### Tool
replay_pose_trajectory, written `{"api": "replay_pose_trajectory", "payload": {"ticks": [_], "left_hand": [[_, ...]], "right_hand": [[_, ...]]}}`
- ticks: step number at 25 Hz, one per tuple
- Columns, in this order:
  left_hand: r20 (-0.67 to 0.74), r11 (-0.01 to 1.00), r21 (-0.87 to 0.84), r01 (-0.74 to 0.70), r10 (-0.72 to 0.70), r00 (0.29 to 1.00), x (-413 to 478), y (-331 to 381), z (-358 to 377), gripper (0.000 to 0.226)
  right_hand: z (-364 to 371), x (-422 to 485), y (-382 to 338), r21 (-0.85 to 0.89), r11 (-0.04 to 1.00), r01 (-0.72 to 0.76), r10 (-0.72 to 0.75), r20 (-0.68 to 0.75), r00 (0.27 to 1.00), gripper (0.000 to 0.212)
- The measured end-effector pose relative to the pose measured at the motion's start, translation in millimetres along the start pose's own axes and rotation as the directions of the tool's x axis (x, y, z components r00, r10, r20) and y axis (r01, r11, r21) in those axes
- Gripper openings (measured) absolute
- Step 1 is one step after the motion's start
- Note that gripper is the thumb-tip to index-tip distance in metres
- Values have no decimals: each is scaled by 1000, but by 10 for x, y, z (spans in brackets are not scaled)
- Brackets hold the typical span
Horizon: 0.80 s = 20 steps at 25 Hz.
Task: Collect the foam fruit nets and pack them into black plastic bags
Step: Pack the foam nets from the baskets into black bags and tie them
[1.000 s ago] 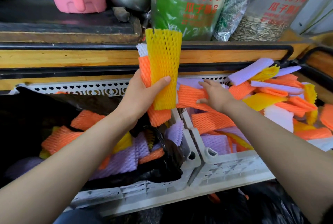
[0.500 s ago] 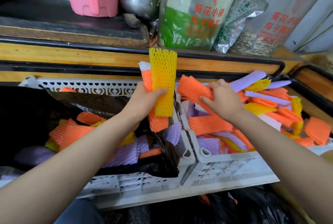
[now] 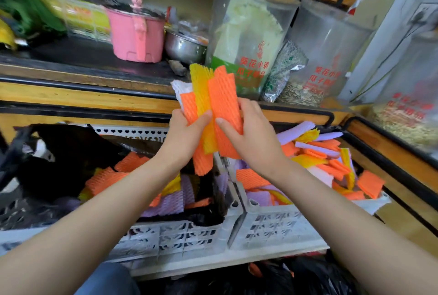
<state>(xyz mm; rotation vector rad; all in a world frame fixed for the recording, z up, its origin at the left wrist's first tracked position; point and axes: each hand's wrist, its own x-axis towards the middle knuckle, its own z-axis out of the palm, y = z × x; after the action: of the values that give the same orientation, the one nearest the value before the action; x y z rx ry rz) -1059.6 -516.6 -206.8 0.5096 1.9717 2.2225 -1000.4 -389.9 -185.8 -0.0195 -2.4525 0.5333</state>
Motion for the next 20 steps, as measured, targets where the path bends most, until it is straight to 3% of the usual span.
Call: {"api": "replay_pose_trajectory", "payload": {"ticks": [2,4,5,7,8,11,14,16,18,20], "left_hand": [[26,998,-13,-64,64,998,-165,111,-146,17],[40,989,-10,-145,145,989,-317,207,-322,6],[29,986,-12,-167,167,986,-350,223,-446,18],[-22,979,70,-194,195,980,-381,195,-729,67],[-56,972,137,-191,200,978,-417,181,-856,82],[-127,951,262,-163,202,971,-529,94,-1176,76],[-92,902,390,-183,236,967,-576,48,-1402,66],[-7,854,478,-205,237,971,-573,21,-1454,69],[93,804,546,-236,221,971,-594,-18,-1444,71],[184,784,563,-260,188,965,-616,-92,-1398,73]], "right_hand": [[48,-38,-241,83,996,42,-45,45,998,58],[104,-96,-470,165,982,88,-106,103,989,68],[143,-138,-581,217,970,106,-138,137,981,69],[228,-222,-788,346,933,101,-180,204,962,67],[267,-254,-870,404,912,79,-186,235,954,65],[410,-342,-974,350,931,99,-186,223,957,60],[548,-440,-818,-2,997,82,-81,164,983,59],[590,-515,-557,-227,973,-36,87,219,972,65],[555,-558,-283,-258,939,-227,299,283,912,64],[456,-564,-114,-99,890,-445,447,381,809,37]]}}
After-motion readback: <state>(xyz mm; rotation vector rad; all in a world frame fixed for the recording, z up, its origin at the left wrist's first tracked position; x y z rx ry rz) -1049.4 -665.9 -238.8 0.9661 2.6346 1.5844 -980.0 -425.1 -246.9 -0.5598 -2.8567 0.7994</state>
